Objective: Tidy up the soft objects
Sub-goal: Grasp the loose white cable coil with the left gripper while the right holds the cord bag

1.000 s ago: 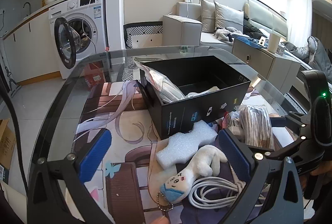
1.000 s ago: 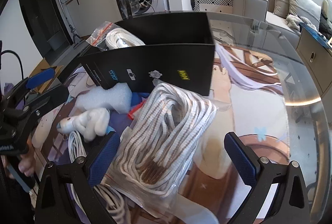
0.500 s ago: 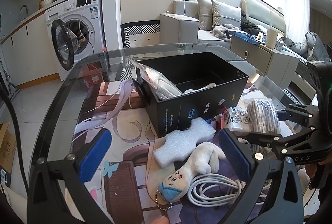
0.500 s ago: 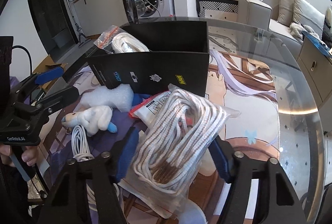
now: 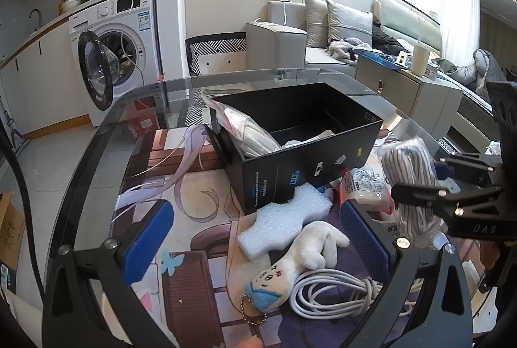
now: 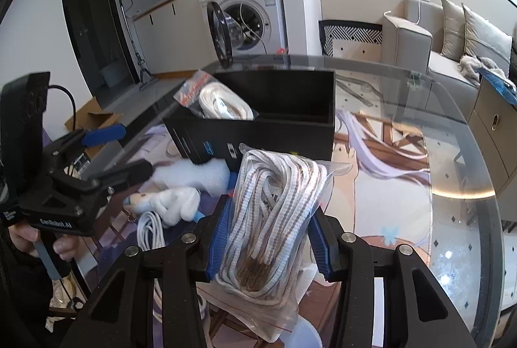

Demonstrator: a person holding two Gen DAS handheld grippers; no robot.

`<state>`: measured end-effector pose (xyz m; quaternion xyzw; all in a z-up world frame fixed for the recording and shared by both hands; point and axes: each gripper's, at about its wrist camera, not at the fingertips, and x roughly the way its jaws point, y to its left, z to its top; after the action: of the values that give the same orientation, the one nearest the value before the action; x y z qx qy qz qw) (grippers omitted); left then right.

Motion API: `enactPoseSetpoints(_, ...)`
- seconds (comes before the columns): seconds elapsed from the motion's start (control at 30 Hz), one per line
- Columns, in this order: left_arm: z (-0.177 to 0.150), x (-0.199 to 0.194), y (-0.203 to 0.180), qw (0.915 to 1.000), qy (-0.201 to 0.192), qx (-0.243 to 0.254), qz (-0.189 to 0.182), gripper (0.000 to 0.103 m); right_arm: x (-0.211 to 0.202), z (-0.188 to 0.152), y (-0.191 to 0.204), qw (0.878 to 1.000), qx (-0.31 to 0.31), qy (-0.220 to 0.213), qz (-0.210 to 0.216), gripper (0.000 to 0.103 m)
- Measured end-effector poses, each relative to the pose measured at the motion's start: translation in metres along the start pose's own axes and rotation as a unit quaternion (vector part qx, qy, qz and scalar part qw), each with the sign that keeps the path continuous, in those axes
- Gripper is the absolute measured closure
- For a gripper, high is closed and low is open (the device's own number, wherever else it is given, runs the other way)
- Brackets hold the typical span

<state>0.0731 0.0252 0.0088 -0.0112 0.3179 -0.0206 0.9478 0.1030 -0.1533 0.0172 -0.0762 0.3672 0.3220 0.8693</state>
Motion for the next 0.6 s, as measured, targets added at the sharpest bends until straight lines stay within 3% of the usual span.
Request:
enactPoseSetpoints(0.33, -0.009, -0.012, -0.014, 0.9975, 0.02, 0.049, -0.047, 0.0, -0.019, 0.006, -0.004, 1.0, 0.005, -0.027, -0.002, 0.057)
enactPoseSetpoints(0.6, -0.031, -0.018, -0.031, 0.9897, 0.043, 0.107, -0.085, 0.0, -0.027, 0.008, -0.005, 0.999, 0.001, -0.039, -0.009, 0.057)
